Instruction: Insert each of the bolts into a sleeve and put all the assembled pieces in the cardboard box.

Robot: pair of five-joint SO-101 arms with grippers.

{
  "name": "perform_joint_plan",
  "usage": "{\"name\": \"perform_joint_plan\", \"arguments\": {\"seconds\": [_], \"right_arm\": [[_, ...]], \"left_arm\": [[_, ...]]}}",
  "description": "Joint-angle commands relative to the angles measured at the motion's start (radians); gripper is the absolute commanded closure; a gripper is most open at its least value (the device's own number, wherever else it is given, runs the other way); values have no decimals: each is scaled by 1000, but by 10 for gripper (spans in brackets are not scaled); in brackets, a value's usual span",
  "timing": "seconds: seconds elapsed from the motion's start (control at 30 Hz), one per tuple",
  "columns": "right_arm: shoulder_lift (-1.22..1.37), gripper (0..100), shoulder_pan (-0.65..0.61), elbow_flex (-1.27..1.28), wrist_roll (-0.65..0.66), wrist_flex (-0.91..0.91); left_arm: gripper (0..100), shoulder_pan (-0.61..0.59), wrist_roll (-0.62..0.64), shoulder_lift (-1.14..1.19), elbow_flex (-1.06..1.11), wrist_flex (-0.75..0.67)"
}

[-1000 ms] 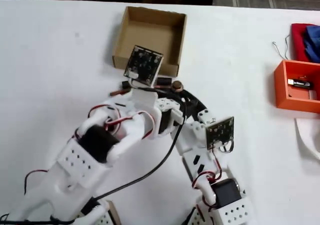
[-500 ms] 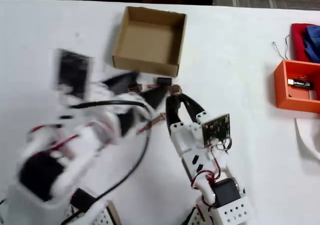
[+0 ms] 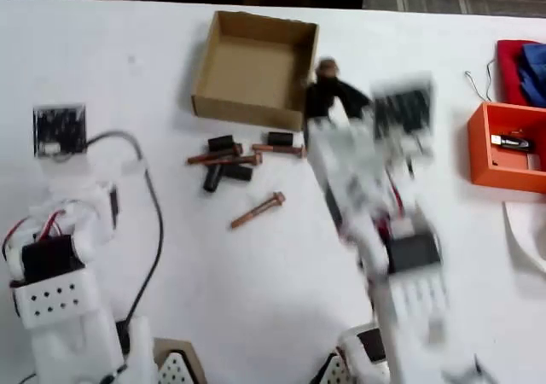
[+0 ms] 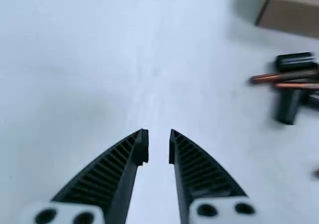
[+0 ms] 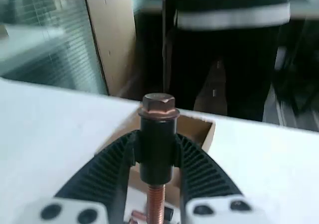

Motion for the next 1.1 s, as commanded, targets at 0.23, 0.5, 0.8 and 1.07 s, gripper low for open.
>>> {"name": "perform_joint_plan", "arguments": {"seconds": [0.23,0.5,0.8,1.07], "right_arm": [[1205,978,59,-1260,-84,441],[1900,978,45,-2039,-84,484],[2060,978,47,-2099,-144,433],[2060,978,39,-1984,-181,371]], "left_arm": [[902,-100,-60,-6,484,-537],[902,-60,-61,-5,527,-540],[902,-57,-61,-6,530,-546],[902,-57,-61,-6,530,-546]]}}
